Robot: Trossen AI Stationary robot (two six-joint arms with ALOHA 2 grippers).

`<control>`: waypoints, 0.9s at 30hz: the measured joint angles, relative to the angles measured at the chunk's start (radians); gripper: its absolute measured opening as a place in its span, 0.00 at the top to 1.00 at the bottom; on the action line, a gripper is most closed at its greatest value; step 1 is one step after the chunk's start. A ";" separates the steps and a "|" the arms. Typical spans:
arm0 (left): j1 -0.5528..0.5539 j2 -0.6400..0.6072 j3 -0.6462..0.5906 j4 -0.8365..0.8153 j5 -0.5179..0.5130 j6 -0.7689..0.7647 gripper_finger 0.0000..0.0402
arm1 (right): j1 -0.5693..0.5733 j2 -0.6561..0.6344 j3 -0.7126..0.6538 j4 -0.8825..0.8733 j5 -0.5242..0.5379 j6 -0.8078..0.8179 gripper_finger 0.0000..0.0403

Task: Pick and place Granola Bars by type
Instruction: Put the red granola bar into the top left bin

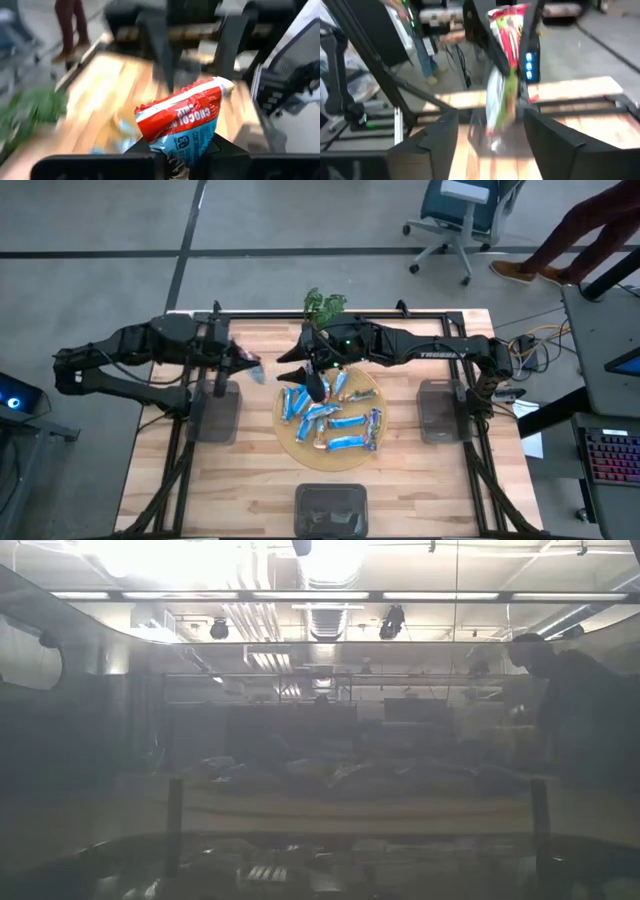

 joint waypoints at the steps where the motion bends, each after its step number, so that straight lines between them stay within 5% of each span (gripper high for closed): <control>1: 0.000 -0.012 0.000 -0.068 -0.002 -0.029 0.96 | 0.000 0.000 0.006 -0.033 0.000 -0.001 0.44; 15: -0.010 -0.043 -0.003 -0.609 -0.022 -0.148 0.96 | -0.002 0.000 0.001 -0.156 0.011 -0.015 0.44; 27: -0.010 -0.019 -0.242 -0.621 0.084 -0.176 0.93 | -0.005 0.000 0.000 -0.156 0.015 -0.018 0.45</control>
